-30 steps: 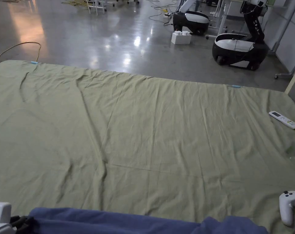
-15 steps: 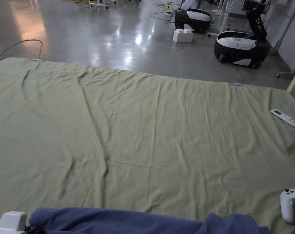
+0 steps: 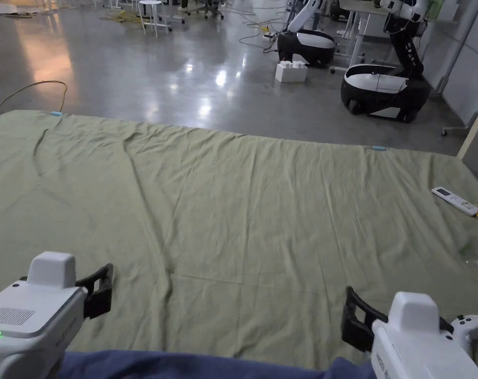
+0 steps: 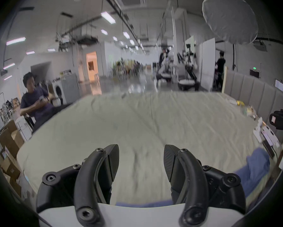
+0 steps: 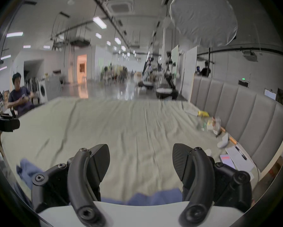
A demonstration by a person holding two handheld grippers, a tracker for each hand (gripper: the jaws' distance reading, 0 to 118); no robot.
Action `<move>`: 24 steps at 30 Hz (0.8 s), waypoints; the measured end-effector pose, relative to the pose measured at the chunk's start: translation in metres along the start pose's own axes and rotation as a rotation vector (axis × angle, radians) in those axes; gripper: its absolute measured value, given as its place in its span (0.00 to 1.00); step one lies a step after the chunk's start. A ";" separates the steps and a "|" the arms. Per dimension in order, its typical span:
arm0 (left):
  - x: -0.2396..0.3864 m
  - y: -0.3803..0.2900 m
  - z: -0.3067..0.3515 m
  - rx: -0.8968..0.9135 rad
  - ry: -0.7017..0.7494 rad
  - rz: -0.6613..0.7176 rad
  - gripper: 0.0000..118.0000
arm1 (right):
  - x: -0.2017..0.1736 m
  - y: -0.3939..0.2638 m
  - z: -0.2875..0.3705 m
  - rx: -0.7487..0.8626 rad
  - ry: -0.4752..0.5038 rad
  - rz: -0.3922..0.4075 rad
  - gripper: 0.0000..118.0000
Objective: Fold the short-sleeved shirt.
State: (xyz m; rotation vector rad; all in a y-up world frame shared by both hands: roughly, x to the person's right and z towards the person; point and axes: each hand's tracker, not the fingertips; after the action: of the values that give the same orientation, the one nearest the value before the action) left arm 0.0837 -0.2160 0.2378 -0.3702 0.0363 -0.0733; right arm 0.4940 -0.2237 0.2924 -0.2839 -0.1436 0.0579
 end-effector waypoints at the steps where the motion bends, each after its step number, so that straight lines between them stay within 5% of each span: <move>1: 0.004 0.007 0.003 0.037 0.010 0.014 0.48 | -0.005 0.006 -0.001 0.037 -0.003 -0.006 0.70; 4: 0.015 0.028 0.011 0.123 0.029 0.043 0.37 | -0.019 0.024 -0.003 0.138 0.003 -0.032 0.65; 6: 0.019 0.034 0.015 0.187 0.050 0.029 0.15 | -0.026 0.035 -0.002 0.188 0.006 -0.051 0.46; 9: 0.024 0.039 0.020 0.237 0.065 0.003 0.08 | -0.034 0.045 -0.002 0.227 0.005 -0.044 0.10; 10: 0.023 0.040 0.021 0.250 0.052 0.013 0.07 | -0.036 0.048 -0.002 0.244 0.009 -0.041 0.07; 24: 0.006 0.022 0.019 0.191 0.058 0.045 0.01 | -0.033 0.046 -0.001 0.201 -0.028 -0.059 0.00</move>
State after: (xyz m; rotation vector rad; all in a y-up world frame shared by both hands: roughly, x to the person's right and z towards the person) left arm 0.0925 -0.1890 0.2469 -0.1764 0.0944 -0.0423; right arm 0.4602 -0.1827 0.2737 -0.0786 -0.1726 0.0171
